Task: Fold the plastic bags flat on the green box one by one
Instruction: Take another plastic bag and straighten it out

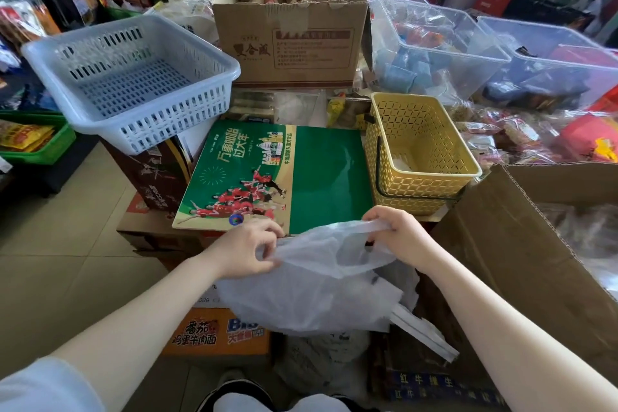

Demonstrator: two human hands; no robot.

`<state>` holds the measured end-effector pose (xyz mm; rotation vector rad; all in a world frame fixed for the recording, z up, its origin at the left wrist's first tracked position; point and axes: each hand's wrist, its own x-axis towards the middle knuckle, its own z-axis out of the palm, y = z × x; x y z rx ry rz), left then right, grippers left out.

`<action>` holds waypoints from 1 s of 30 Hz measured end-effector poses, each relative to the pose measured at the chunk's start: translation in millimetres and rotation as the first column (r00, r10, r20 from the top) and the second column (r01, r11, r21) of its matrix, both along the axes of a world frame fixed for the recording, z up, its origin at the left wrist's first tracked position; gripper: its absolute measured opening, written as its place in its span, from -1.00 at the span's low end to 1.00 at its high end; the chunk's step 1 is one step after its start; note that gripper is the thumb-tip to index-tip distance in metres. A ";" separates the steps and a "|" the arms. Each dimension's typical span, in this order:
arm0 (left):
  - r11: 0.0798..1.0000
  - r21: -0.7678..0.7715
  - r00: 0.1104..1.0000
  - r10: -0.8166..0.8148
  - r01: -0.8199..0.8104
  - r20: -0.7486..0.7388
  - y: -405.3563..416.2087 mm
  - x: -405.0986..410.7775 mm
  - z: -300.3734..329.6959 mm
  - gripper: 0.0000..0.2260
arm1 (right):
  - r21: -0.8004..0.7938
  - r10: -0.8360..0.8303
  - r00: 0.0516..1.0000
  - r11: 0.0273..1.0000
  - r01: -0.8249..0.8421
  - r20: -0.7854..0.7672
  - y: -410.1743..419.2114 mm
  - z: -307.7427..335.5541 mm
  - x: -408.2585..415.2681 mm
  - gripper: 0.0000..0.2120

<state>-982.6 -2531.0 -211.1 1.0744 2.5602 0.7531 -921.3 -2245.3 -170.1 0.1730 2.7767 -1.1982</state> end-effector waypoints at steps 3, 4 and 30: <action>0.999 0.025 0.997 0.038 -0.040 0.069 20.1 7.8 6.3 -0.66 | -0.195 0.040 0.999 0.980 -0.034 0.029 -19.0 8.8 -4.1 -0.71; 0.997 0.054 0.988 0.044 -0.052 0.151 29.3 10.7 11.0 -0.57 | -0.236 0.050 0.998 0.971 -0.043 0.025 -24.9 11.2 -5.4 -0.68; 0.992 0.076 0.995 0.098 -0.098 0.011 39.5 32.1 -13.6 -0.50 | -0.510 -0.447 0.809 0.628 0.588 0.382 -9.4 24.5 -15.5 -0.87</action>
